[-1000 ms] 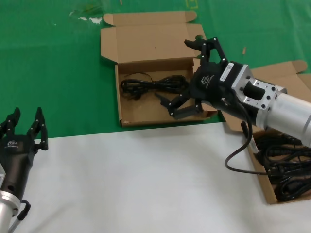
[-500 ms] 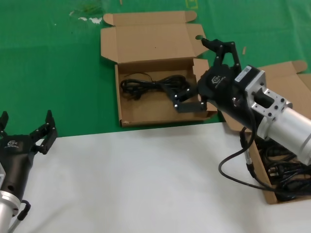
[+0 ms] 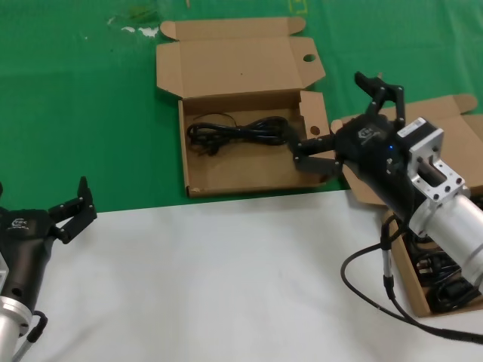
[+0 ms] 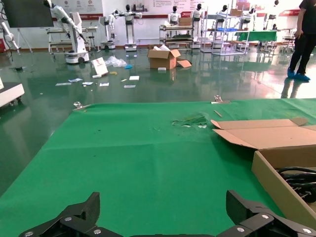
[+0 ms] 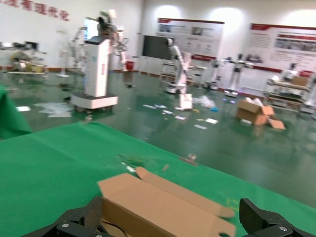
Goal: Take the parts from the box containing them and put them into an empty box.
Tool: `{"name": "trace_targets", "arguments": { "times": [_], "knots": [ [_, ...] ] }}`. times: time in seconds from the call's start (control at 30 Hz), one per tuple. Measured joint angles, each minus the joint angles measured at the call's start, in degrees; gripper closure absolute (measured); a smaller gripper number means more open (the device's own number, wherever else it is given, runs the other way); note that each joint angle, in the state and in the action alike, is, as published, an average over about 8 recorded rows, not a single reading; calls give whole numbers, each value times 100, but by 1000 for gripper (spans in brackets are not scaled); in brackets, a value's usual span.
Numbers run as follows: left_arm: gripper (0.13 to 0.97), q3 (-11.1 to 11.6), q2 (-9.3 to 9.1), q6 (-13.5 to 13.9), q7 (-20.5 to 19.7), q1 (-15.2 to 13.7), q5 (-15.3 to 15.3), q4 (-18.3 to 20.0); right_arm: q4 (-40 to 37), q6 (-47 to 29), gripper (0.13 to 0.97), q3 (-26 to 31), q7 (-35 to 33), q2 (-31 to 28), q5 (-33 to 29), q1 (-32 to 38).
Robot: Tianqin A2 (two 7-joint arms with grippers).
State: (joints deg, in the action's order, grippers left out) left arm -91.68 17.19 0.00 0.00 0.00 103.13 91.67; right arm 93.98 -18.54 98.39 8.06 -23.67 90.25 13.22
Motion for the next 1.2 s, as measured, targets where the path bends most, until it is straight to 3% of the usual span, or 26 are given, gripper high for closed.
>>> {"name": "trace_targets", "arguments": {
  "times": [0.2, 0.5, 0.87, 1.2],
  "knots": [
    [185, 0, 0, 0, 2, 0, 0, 0, -49, 395, 129, -143, -171, 138, 274, -282],
    [134, 0, 0, 0, 1, 0, 0, 0, -122, 984, 129, -357, -428, 345, 684, -704],
    [132, 0, 0, 0, 0, 0, 0, 0, -203, 1627, 129, -590, -708, 569, 1131, -1160],
    [132, 0, 0, 0, 0, 0, 0, 0, -210, 1689, 129, -612, -734, 590, 1174, -1203]
  ]
}}
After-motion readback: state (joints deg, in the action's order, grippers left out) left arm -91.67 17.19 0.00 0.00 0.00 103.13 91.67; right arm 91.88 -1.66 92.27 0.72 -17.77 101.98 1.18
